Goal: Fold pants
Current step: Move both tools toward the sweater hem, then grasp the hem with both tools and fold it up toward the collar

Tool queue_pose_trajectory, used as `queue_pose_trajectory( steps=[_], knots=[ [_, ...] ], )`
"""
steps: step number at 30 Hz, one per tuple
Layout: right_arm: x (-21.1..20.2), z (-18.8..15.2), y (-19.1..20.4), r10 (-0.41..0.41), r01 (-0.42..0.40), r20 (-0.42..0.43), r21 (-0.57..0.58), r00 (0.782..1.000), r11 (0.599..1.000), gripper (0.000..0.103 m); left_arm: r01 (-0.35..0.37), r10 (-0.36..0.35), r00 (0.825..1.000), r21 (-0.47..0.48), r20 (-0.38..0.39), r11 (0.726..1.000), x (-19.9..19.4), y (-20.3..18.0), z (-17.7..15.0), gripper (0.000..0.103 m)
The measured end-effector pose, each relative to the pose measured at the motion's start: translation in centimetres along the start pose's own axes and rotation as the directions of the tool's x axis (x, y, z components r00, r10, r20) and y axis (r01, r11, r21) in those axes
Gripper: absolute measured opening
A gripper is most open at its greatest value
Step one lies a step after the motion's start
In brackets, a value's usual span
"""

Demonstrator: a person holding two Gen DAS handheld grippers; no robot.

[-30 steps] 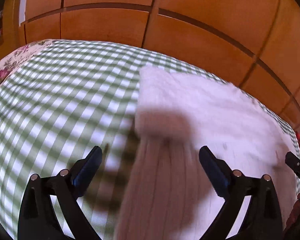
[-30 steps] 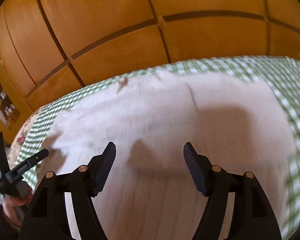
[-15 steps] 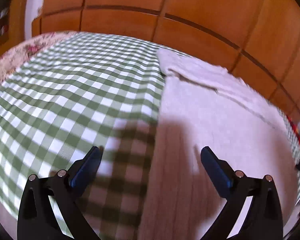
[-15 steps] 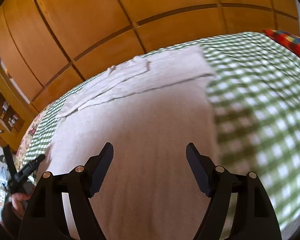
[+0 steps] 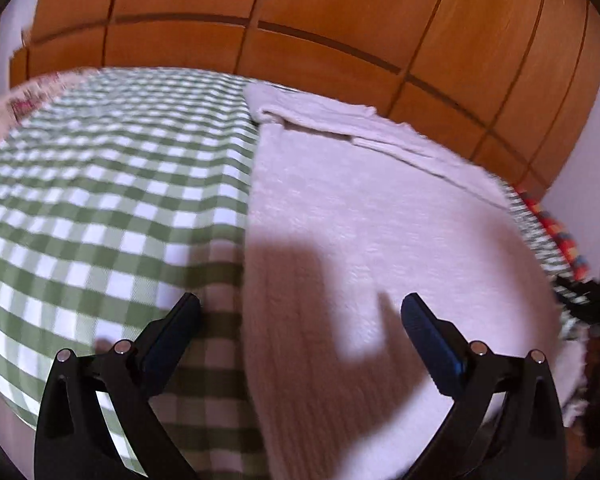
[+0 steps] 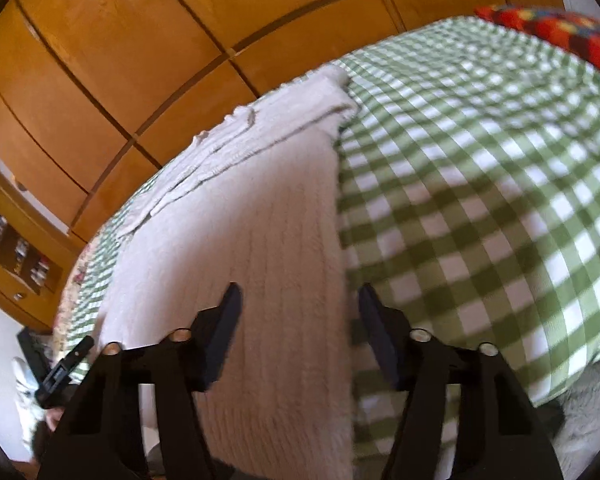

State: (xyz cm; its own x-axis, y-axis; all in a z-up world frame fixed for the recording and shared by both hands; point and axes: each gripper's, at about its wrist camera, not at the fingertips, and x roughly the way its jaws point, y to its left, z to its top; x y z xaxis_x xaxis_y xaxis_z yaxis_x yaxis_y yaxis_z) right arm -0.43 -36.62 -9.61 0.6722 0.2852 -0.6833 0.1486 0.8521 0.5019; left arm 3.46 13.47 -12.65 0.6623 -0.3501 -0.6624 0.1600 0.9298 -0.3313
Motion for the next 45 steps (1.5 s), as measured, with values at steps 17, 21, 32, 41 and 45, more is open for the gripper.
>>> queue_pose_trajectory(
  steps=[17,21,32,41,45],
  knots=[
    [1.1,-4.6,-2.4,0.349,-0.332,-0.082,0.171,0.934,0.928,0.044,0.387,-0.409,0.898,-0.154,-0.159,0.909,1.2,-0.8,-2.9,0.032],
    [0.9,-4.9,-1.7,0.318,-0.309,-0.089,0.102,0.944,0.946,0.042,0.394,-0.41,0.892,-0.118,-0.191,0.912,1.7,-2.0,-2.3,0.032],
    [1.3,-4.8,-2.2,0.265,-0.256,-0.103,0.093,0.959,0.962,0.014,0.341,-0.36,0.909,-0.123,-0.208,0.932,1.5,-2.6,-2.1,0.008],
    [0.7,-4.1,-2.3,0.359,-0.346,-0.099,0.127,0.928,0.93,0.01,0.415,-0.417,0.898,-0.051,-0.138,0.909,-2.4,-2.9,-1.0,0.006],
    [-0.9,-3.5,-2.1,0.44,-0.428,-0.069,0.14,0.895,0.893,0.009,0.443,-0.447,0.889,-0.064,-0.093,0.894,-3.8,-2.8,-0.7,0.006]
  ],
)
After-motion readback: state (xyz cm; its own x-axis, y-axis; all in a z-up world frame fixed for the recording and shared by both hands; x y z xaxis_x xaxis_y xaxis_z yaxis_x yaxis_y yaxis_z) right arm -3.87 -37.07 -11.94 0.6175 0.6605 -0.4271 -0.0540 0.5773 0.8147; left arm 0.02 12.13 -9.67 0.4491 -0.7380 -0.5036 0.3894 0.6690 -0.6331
